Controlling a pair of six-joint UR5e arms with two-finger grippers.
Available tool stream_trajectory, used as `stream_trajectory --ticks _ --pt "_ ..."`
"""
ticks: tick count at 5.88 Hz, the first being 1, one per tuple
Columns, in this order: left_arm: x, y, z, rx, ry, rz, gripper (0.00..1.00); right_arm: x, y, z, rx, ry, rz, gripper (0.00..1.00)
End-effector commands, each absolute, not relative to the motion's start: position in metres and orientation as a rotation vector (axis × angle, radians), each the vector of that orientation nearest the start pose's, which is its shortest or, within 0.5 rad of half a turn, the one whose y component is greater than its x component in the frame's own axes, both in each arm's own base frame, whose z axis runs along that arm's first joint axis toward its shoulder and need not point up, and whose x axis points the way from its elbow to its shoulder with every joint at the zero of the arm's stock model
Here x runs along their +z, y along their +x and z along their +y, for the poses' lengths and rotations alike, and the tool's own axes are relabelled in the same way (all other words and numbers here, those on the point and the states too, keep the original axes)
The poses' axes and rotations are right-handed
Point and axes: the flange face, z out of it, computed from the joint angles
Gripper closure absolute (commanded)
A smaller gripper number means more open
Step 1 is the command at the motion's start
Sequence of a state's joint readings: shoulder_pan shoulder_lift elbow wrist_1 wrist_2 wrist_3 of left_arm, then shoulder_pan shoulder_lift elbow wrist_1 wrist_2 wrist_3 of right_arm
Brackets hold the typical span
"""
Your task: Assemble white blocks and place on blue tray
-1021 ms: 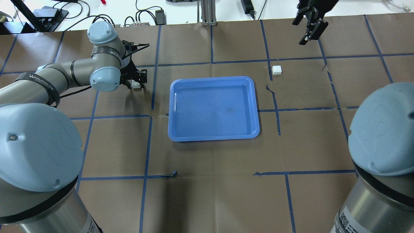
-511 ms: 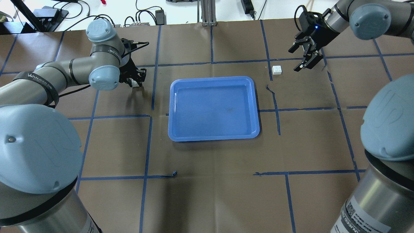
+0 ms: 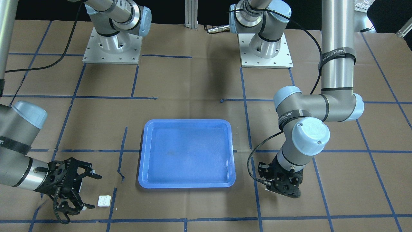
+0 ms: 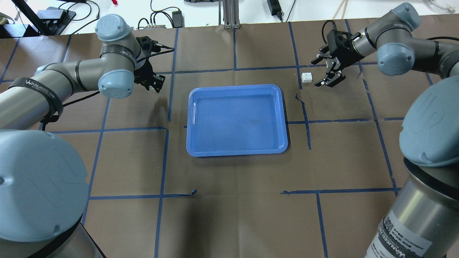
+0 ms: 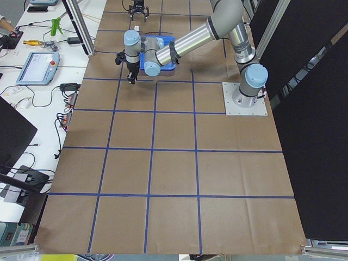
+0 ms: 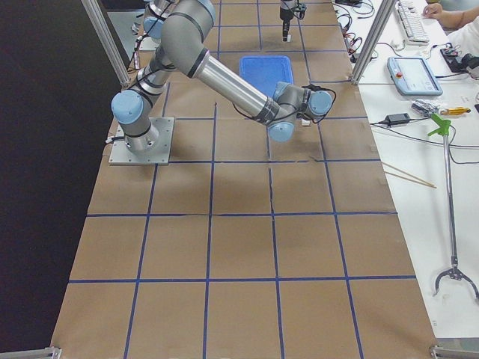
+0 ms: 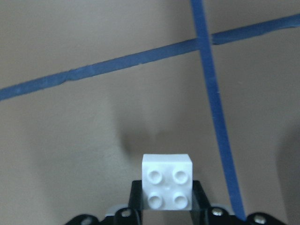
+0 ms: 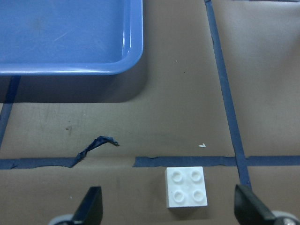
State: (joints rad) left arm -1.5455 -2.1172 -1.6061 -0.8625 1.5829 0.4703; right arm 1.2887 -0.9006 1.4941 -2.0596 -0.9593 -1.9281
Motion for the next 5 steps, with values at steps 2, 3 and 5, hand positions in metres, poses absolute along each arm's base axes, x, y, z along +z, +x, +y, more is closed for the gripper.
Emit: stream_trajectory --ticks 2,3,5 --pt "0.241 -0.253 -0.621 -0.225 1.647 2.591 0.83 0.152 -0.005 -0.711 -0.741 -2.006 1.776 0.0" --pt "0.238 -0.285 -0.604 -0.207 1.859 2.449 0.83 0.15 -0.004 -0.711 -0.757 -1.992 1.768 0.0" --pt "0.223 -0.364 -0.552 -0.156 2.026 2.324 0.83 0.151 0.0 -0.712 -0.814 -1.954 1.747 0.07"
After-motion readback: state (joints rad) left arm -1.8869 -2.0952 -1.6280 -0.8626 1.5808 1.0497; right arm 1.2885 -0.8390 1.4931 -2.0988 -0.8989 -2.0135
